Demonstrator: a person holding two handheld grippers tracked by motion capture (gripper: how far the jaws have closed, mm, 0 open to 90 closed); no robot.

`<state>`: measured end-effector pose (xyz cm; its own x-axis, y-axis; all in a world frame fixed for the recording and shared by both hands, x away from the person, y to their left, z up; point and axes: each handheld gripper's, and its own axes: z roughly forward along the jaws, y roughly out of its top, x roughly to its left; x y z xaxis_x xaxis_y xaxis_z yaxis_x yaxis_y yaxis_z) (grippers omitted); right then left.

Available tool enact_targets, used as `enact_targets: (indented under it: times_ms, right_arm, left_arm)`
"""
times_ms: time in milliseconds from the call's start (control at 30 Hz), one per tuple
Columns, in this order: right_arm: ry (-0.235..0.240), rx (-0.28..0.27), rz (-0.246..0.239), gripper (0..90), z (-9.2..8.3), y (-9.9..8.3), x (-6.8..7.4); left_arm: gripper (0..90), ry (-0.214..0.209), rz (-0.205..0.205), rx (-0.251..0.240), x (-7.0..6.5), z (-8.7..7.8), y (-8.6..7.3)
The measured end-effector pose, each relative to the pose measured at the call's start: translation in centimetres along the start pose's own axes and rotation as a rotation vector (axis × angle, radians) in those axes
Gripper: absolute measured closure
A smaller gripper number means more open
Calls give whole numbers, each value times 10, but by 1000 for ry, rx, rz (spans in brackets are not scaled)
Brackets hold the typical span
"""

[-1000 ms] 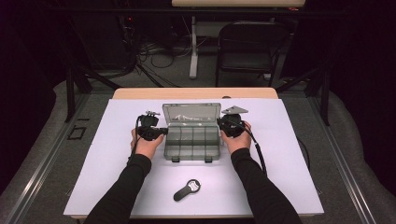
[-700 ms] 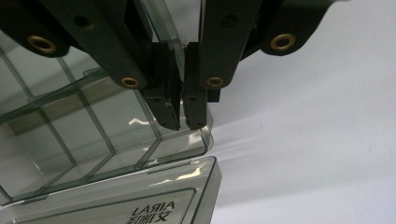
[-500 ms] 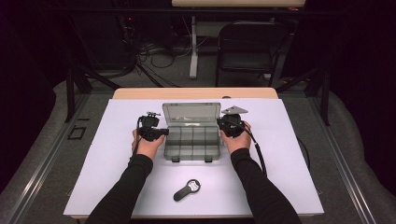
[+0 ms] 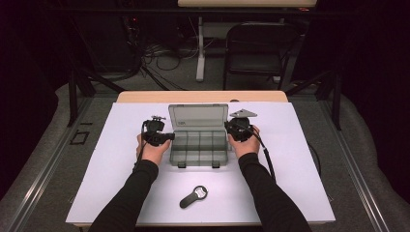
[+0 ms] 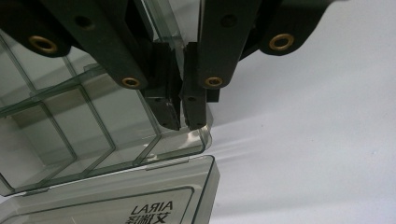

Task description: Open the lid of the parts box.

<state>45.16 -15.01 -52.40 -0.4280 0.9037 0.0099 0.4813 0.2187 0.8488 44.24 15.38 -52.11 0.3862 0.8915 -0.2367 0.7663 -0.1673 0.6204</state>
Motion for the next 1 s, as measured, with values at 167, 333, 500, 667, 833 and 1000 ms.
enact_targets:
  times_ms: [167,333,500,667,833,1000]
  right_arm:
    - [-3,5,37,856,1,1,-1]
    - [1,6,73,857,4,2,-2]
    - [0,5,117,860,6,2,-3]
    - [-8,4,129,863,8,3,-3]
    - [-5,9,150,866,10,3,-4]
    - [4,12,173,866,12,3,-6]
  left_arm:
    - [860,-3,-8,-2,1,0,0]
    - [861,0,-9,-8,0,1,0]
    - [861,1,-10,-7,0,1,0]
    - [861,3,-11,-6,0,1,0]
    - [862,2,-12,-8,0,1,0]
    - [862,4,-11,-6,0,1,0]
